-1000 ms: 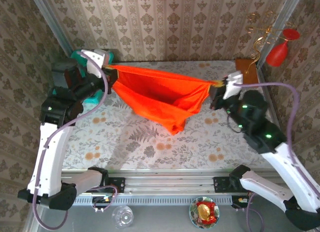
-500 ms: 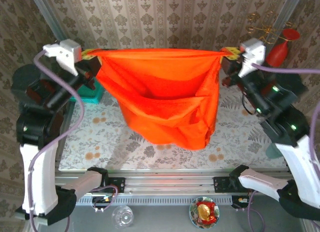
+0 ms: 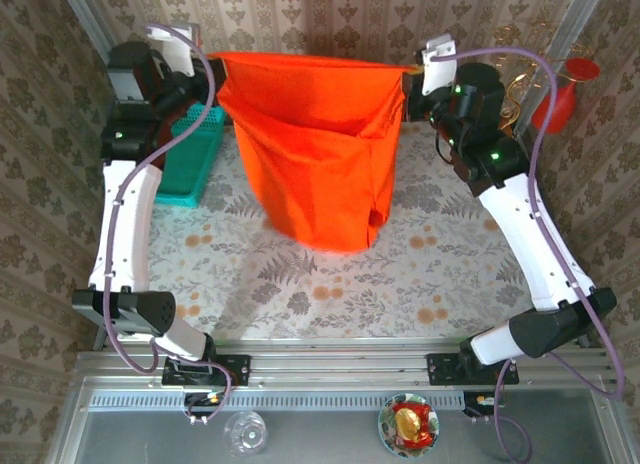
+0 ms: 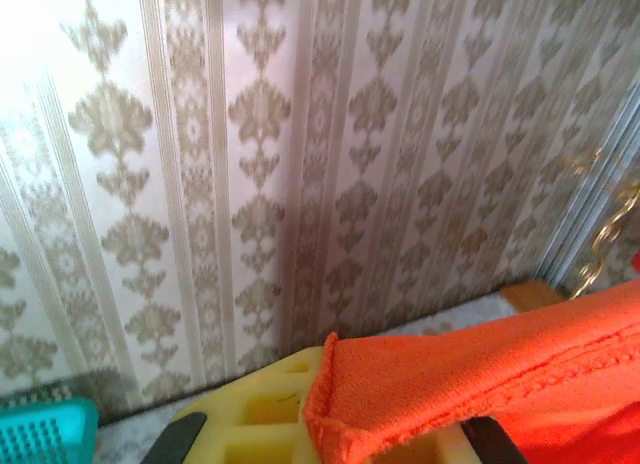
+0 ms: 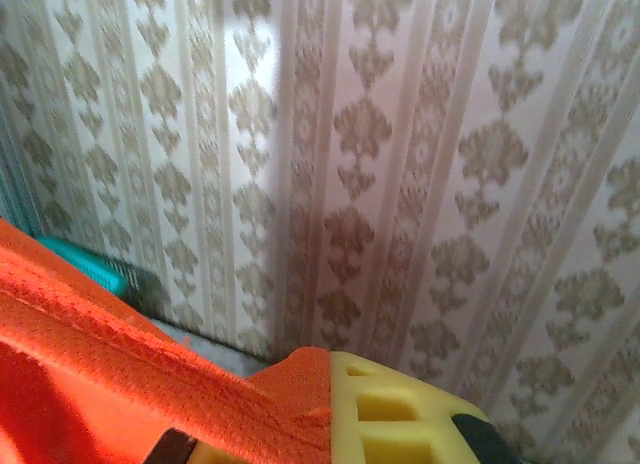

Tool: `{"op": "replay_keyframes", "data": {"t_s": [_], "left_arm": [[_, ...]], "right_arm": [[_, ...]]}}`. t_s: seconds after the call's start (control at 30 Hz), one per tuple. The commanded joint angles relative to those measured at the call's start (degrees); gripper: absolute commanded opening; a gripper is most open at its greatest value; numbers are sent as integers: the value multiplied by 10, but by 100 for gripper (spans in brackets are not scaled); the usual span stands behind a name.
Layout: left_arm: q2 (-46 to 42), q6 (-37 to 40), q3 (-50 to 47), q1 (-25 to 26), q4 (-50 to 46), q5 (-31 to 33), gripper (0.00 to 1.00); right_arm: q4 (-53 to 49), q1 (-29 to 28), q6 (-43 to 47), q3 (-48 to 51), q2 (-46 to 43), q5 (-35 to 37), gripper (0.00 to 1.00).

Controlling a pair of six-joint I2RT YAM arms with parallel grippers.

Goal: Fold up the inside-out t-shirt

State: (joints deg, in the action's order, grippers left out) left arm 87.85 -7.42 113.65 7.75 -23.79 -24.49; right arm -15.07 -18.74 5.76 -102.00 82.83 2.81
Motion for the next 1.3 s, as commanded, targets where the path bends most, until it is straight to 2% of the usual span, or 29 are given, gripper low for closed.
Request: {"op": "replay_keyframes", "data": {"t_s": [0.0,0.13,0.33,0.5,0.6,0.73,0.87,1.1,1.17,1.27], "left_arm": [[-65,-31,-3,-9,57,-29,0],[-152,-40,-159,-8,89,-36,0],[-303,-72,-481,13,147,-40,0],[-355,-112,-688,72,187,-17,0],[-362,-134,-761,114,223,13,0],[-349,-147,-792,149,233,30,0],[-337,-140,-775,169,218,39,0],[-308,-124,-727,177,178,41,0],[-301,-117,-715,178,166,26,0],[-293,-99,-697,180,148,-2,0]], "right_arm": [[19,5,-8,-21,-40,-12,0],[-3,5,-21,60,-95,-41,0],[-25,3,-73,286,-178,-97,0],[9,-5,-167,494,-205,-98,0],[17,-15,-222,577,-191,-90,4],[6,-25,-296,631,-184,-69,14],[-34,-55,-338,633,-199,-46,24],[-102,-157,-383,583,-223,-18,40],[-80,-201,-386,573,-221,-23,39],[-31,-277,-383,555,-190,-12,20]]}}
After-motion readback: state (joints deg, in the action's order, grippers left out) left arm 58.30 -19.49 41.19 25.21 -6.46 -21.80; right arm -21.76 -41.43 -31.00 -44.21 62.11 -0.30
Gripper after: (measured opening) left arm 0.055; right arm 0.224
